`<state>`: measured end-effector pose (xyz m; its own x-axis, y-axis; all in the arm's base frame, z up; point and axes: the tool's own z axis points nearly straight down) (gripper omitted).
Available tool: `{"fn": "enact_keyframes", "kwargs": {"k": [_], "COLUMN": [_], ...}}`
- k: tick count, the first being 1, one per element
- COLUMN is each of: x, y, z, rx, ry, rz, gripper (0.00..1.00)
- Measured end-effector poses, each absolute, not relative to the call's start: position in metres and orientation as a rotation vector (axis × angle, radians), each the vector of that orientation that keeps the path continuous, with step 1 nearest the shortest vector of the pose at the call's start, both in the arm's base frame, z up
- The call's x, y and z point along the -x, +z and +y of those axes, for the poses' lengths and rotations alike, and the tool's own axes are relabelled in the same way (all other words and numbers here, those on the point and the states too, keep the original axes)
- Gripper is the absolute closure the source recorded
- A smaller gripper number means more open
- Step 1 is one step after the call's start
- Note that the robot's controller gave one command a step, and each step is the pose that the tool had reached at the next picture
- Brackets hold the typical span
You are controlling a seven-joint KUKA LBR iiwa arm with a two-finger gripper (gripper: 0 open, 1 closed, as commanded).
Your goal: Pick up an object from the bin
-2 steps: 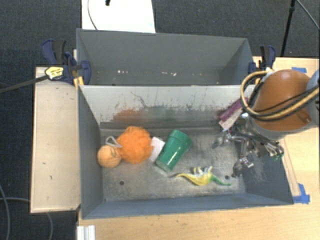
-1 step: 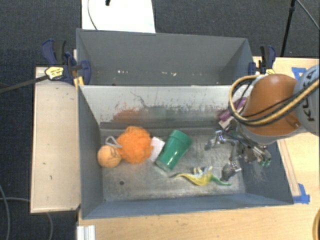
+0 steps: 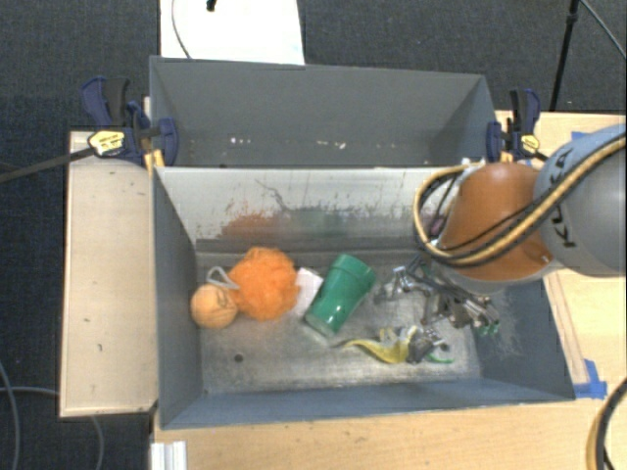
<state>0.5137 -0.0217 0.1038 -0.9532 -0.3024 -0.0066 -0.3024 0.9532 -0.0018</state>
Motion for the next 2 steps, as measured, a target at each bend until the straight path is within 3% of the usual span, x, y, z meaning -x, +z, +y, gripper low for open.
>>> {"fn": "enact_keyframes", "kwargs": {"k": [1, 2], "x": [-0.5307, -0.5306], "y": [0.0745, 0.0743], "z": [0.0004, 0.0003], "rx": [0.757, 0.759], "ry": [-0.002, -0.003], "rz": [3.038, 3.038], "gripper": [1.00, 1.00]}}
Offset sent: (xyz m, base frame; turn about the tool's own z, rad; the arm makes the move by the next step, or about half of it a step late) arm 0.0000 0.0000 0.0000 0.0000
